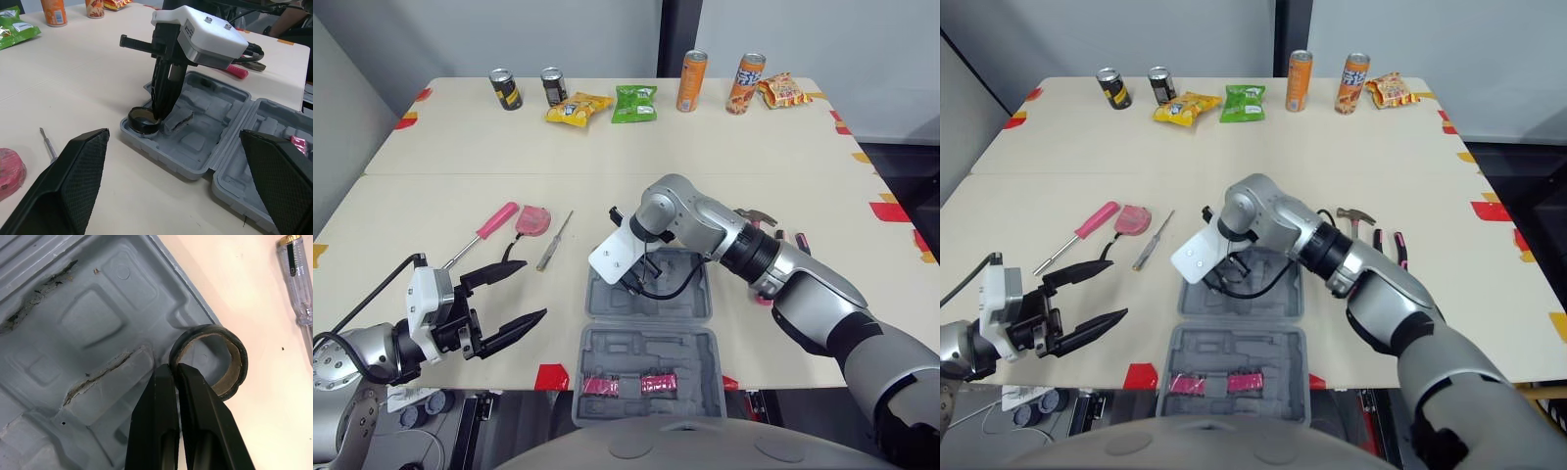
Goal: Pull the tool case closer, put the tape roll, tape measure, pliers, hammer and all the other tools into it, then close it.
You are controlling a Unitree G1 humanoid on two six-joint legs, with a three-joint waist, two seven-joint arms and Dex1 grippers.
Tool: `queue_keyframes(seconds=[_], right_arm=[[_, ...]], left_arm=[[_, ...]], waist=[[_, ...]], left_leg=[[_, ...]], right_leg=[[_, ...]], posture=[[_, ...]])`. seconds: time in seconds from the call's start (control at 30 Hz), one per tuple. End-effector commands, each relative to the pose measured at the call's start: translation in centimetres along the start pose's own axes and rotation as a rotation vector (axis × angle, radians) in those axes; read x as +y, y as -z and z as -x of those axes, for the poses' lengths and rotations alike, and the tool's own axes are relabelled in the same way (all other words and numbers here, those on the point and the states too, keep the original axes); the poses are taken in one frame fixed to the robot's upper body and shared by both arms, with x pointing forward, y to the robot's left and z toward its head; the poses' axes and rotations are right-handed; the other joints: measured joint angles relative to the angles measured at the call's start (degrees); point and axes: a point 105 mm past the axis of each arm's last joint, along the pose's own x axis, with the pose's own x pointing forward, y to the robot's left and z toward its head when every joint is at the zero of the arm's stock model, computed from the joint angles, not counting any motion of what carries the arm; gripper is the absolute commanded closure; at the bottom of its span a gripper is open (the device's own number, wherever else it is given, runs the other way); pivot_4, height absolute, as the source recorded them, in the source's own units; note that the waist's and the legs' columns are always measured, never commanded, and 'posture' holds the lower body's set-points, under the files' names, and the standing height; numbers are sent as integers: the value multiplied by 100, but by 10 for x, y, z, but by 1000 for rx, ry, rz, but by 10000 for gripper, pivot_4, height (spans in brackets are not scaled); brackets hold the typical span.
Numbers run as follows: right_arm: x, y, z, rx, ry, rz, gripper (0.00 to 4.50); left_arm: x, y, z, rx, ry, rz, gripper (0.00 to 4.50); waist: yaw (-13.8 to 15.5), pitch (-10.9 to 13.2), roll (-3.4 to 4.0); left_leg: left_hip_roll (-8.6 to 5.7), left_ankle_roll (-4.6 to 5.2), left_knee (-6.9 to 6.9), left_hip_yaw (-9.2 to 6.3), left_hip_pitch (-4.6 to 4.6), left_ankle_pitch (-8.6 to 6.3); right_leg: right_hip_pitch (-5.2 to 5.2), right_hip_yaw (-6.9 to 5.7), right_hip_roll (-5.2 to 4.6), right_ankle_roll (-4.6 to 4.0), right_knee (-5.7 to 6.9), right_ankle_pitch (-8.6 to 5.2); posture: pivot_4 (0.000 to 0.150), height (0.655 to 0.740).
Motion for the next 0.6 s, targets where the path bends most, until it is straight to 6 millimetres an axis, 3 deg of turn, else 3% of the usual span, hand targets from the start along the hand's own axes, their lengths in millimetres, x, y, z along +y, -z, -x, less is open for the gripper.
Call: queue_keyframes(seconds=[0.03, 0.07, 0.37, 0.6], right_arm=[[-12, -7, 10, -20, 46, 33, 44808], [-12, -7, 10, -19, 46, 36, 44808], [-19, -8, 16, -26, 82, 44, 15064], [-26, -11, 32, -146, 165, -66, 15064]], left_arm=[[2, -5, 4, -6, -9, -26, 0], [2, -5, 3, -6, -9, -26, 0], [2, -4, 3, -4, -3, -23, 0], [2, -3, 3, -2, 1, -20, 0]], waist=[[0, 0, -1], [0, -1, -1], [0, -1, -2], [9, -3, -4]], left_leg=[[0, 0, 0, 0, 0, 0], [0, 0, 0, 0, 0, 0], [0, 0, 1, 0, 0, 0], [0, 0, 1, 0, 0, 0]], right_leg=[[0, 0, 0, 0, 0, 0], [0, 0, 0, 0, 0, 0], [-1, 0, 0, 0, 1, 0], [-1, 0, 0, 0, 1, 0]], posture=[[1500, 7400], [1500, 7400], [1500, 7400], [1500, 7400]])
